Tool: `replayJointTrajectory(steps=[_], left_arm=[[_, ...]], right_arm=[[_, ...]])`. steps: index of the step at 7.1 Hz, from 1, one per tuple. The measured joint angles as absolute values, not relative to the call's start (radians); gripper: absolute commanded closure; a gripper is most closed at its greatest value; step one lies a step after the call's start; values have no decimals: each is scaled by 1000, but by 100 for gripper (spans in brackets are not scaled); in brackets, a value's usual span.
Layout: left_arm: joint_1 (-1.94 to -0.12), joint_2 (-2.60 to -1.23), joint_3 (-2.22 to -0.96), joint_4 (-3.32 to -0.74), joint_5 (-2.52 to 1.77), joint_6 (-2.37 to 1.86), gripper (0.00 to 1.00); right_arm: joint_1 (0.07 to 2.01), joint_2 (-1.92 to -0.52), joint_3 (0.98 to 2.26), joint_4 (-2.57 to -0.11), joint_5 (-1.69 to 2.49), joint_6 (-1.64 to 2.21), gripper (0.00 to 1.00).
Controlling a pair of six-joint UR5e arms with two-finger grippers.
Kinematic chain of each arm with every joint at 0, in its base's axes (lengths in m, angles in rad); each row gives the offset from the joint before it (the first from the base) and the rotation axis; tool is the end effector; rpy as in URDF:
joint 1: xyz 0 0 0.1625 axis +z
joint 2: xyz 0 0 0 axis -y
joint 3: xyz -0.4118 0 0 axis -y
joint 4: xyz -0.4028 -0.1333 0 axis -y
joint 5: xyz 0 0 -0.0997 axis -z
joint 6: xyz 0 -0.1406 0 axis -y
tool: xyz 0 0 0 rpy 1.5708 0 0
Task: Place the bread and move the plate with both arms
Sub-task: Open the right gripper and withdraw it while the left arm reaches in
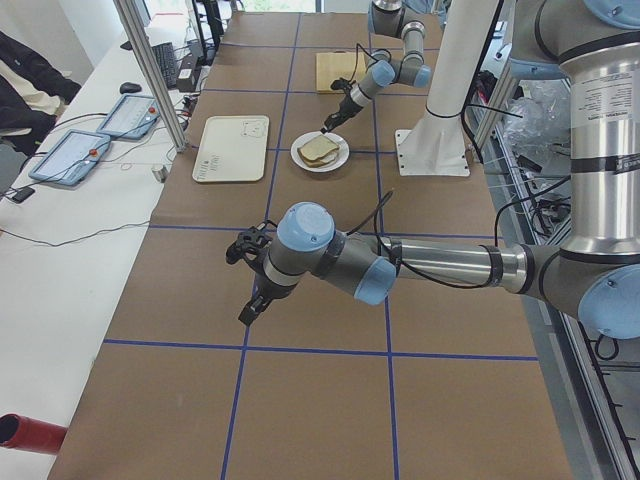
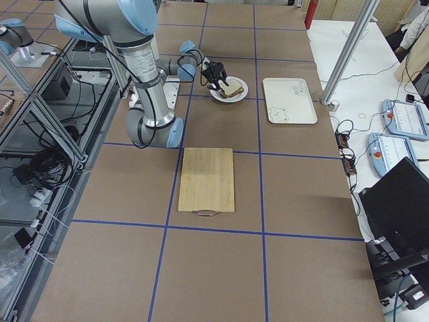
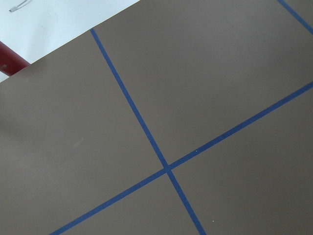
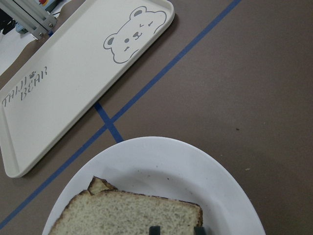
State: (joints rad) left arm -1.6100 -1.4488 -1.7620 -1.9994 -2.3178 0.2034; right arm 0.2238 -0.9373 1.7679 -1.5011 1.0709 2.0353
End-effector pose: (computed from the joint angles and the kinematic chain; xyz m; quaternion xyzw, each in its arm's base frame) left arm -0.0569 -0.4867 0.5864 0.2705 0.3233 0.1636 0.8920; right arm -0.6127 -0.3453 0.1956 0.1705 -0.4453 0.3957 0.7849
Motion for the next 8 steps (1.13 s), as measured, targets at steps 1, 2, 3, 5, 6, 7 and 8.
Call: replayJointTrajectory(steps=[1,2,3,5,6,7,8], left_arm=[[-1609,-1454,-1765,-2001,-2318,180,2],[-1603,-1467,-1768,-2003,-2322,141,2],[-1578,-1484,-1769,-2022,-2342,82,2],[-1445,-1509,-1767,-2166,-2382,-185,2],[-1363,-1530,-1765,-2272,-2384,-420,2],[-1286,-1551,-1764,-2379,-2383,-677,2],[-1212,-1568,-1762,-2475,-2381,-903,2]], right_arm=[[290,-946,1812,-1529,1167,1939,0],[379,-953,1836,-1551,1287,1823,0],[478,-967,1845,-1559,1413,1686,0],[717,-1052,1841,-1559,1688,1296,0],[840,-1108,1832,-1559,1816,1080,0],[956,-1159,1816,-1559,1938,874,0],[1066,-1210,1790,-1559,2047,662,0]])
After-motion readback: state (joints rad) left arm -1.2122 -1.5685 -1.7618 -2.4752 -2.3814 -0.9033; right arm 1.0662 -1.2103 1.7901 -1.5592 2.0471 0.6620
